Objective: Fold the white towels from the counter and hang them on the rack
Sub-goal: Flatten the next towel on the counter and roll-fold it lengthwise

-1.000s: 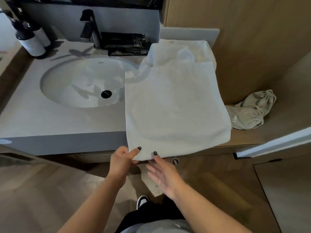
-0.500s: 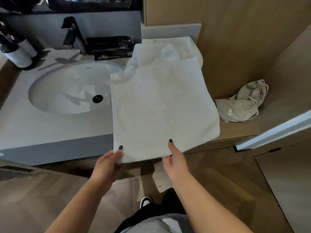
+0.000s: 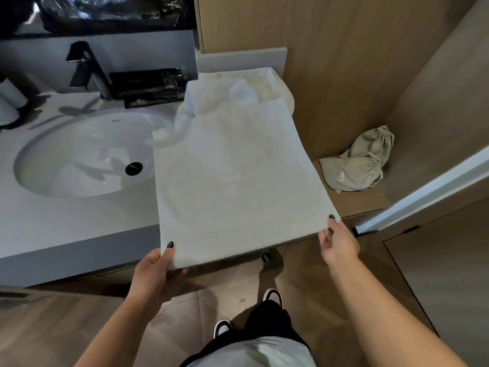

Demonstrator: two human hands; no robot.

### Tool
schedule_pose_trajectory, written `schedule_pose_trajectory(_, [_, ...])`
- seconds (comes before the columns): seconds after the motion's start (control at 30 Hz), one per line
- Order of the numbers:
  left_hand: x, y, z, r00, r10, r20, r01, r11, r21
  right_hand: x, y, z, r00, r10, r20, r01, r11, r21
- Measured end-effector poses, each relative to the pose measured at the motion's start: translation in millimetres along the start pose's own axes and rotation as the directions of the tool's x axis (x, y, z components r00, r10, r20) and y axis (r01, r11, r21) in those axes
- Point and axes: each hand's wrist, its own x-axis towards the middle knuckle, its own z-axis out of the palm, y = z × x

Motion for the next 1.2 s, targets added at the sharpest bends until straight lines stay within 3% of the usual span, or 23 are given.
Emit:
schedule_pose_trajectory(0.1, [4.0,0.4,-11.0,0.994,0.110,0.005,-0.108,0.972,0.207,7.5,-11.7,-3.6,0.996,-0.092,-0.004,0.091,0.989,-0.113])
schedule_pose_trajectory(0.2, [4.8,6.0,-16.8,0.973,0.222,0.070,-0.233,0.922,0.308,11.2,-18.4,-3.6,0.984,-0.174,0.041,0.179,0.943,-0.279])
schedule_pose_trajectory(0.37, [3.1,13.8,-23.6,0.958,0.261,0.120,-0.284,0.923,0.260,23.1,-28.9,-6.2,0.942,-0.276,0.192,0.336,0.757,-0.560])
schedule_pose_trajectory(0.53, [-9.1,23.9,-24.7,0.959,0.246,0.141,-0.273,0.937,0.219,25.3,-48.3,-14.3,0.885,-0.175,0.430,0.427,0.671,-0.606])
schedule_pose_trajectory(0.67, [-7.1,32.7,-35.4,0.917,0.264,0.300,-0.382,0.801,0.462,14.8,-63.2,-18.8,0.790,-0.102,0.604,0.609,0.244,-0.755])
schedule_pose_trajectory(0.77, [2.8,31.3,-38.6,0.836,0.454,0.308,-0.541,0.592,0.598,3.5,-67.1,-12.0,0.702,-0.196,0.685,0.701,0.022,-0.713])
schedule_pose_trajectory(0.87, [11.6,28.6,-41.8,0.749,0.630,0.204,-0.582,0.481,0.655,-5.1,-74.1,-5.6,0.606,-0.346,0.716,0.760,-0.013,-0.650])
schedule_pose_trajectory(0.93, [14.2,27.2,-45.3,0.730,0.665,0.158,-0.565,0.458,0.686,-10.0,-78.1,-6.4,0.582,-0.368,0.726,0.769,-0.042,-0.638])
schedule_pose_trajectory(1.2, [-16.3,40.5,-40.3,0.709,0.704,0.050,-0.633,0.604,0.484,-37.3,-77.8,-19.8,0.496,-0.458,0.738,0.847,0.067,-0.527])
